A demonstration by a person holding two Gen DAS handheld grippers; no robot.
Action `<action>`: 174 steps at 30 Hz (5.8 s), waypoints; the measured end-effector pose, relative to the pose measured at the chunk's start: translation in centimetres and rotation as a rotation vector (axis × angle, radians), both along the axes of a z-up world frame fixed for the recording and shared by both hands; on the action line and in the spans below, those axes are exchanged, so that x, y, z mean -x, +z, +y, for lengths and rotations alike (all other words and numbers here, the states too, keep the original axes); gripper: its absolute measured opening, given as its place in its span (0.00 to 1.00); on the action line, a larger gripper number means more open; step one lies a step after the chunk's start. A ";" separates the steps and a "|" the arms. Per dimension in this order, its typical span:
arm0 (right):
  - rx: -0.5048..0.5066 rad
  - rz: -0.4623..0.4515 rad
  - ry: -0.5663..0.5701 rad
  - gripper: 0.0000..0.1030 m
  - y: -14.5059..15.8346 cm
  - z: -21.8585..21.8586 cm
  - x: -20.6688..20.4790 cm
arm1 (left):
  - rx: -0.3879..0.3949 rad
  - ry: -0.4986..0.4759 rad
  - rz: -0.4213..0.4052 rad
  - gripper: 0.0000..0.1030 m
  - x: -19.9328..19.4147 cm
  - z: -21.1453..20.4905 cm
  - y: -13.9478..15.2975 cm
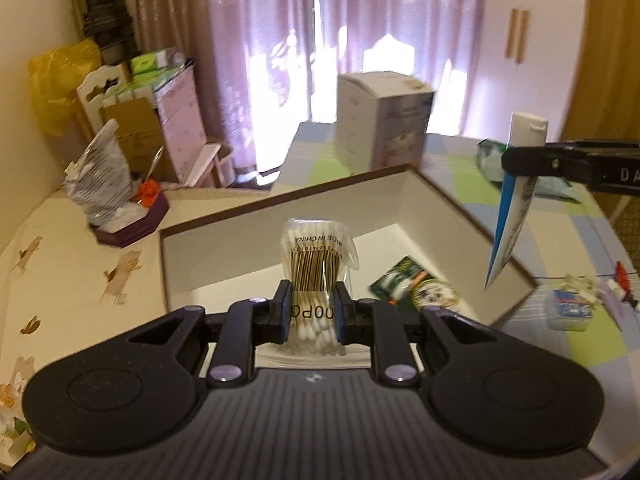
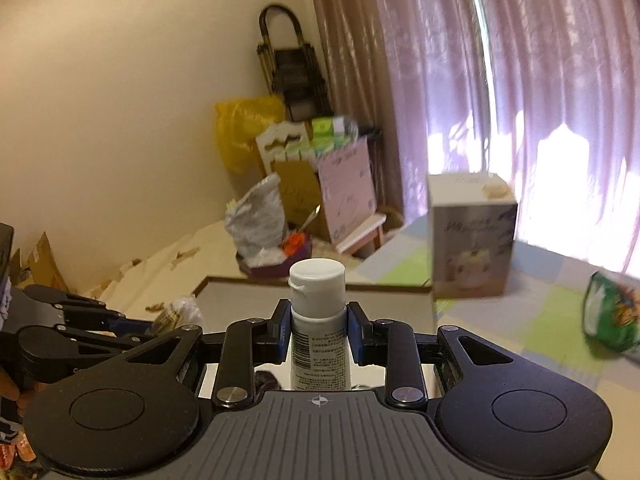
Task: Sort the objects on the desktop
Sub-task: 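Carry the swab bag and lotion bottle in both tools over the box, then open both tools to drop the swab bag and lotion bottle into the box, then move both tools back from the box toward the remaining items on the table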
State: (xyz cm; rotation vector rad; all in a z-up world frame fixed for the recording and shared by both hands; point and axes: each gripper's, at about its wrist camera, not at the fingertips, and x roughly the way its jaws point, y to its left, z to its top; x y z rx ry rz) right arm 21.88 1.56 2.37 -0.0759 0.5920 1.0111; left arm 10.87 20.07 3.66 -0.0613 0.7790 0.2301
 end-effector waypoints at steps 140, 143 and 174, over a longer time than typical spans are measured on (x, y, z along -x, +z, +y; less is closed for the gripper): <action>0.372 0.311 -0.150 0.85 -5.5 -7.5 3.5 | -0.001 0.153 0.225 0.87 2.5 -9.0 -3.2; 0.370 0.313 -0.179 0.85 -5.7 -8.9 3.5 | 0.001 0.134 0.228 0.87 2.3 -9.7 -3.4; 0.359 0.416 -0.616 0.85 -10.6 -28.1 4.1 | 0.010 -0.362 0.295 0.86 -3.3 -22.7 -8.3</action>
